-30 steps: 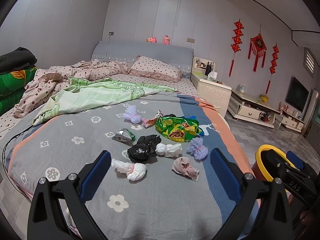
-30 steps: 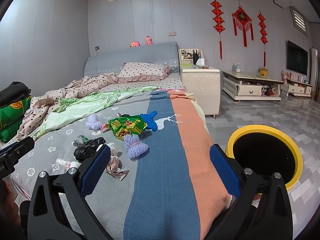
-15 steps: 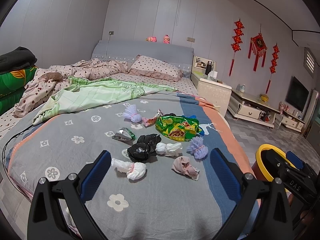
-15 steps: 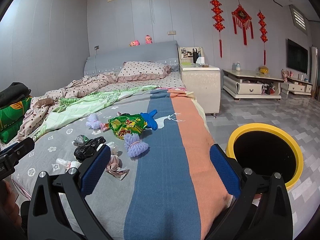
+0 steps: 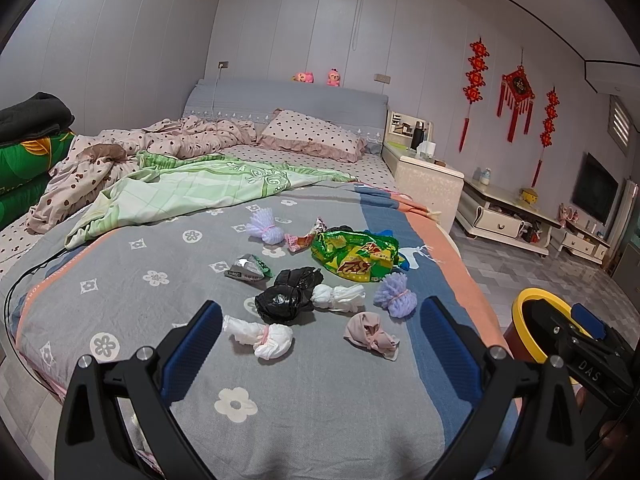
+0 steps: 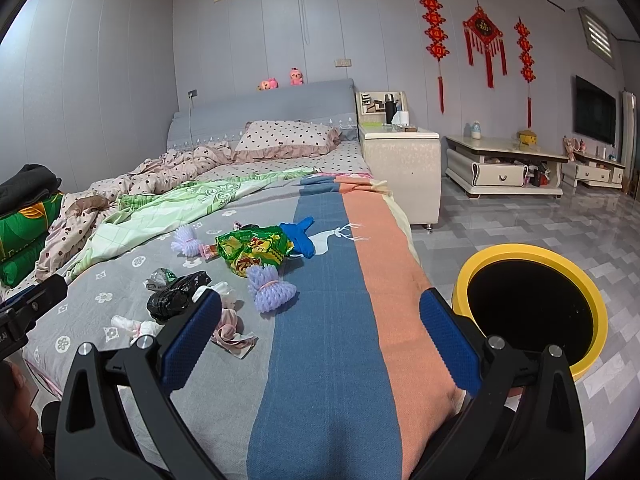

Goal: Collect trash

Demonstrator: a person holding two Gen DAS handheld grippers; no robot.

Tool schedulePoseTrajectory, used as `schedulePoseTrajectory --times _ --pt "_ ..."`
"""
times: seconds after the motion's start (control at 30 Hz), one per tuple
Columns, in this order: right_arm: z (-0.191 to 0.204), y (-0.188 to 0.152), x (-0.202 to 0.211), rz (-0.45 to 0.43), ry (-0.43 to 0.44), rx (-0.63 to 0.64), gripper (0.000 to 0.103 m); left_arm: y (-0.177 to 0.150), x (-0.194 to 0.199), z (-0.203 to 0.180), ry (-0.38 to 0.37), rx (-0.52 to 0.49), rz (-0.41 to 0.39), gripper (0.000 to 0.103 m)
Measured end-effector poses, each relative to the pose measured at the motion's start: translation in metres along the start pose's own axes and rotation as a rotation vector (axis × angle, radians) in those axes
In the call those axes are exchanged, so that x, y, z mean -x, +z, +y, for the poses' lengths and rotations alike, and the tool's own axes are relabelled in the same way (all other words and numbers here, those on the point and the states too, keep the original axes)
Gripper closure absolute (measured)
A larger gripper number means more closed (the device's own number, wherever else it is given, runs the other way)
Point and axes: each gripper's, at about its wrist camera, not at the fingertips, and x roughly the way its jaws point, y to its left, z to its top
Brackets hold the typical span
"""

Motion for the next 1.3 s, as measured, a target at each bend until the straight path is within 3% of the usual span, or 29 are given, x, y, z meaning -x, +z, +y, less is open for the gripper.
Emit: schedulePoseTrajectory --times 0.37,0.63,0.87,1.1,1.3 --pt "-0.002 -0.005 0.001 0.013 0.002 -0.008 0.008 0.001 0.0 0.0 0.001 -0.002 0.001 0.007" --pt "-0.005 0.0 -0.015 0.059 0.006 -0.021 0.008 -0.014 -0.012 0.005 0.027 -0.003 0.02 0.007" --pt "-0.008 0.007 -0.036 0.085 0.016 0.007 0.008 -0.008 -0.022 0.015 0.047 -0.005 0.055 0.007" --pt "-0.007 0.013 -0.07 0.135 0.034 0.04 0.008 -0.006 -0.046 0.031 0.062 -0.007 0.136 0.007" --pt "0.0 0.017 -0.11 0.219 0.108 0.078 0.008 -0.01 -0.075 0.044 0.063 -0.013 0.231 0.007"
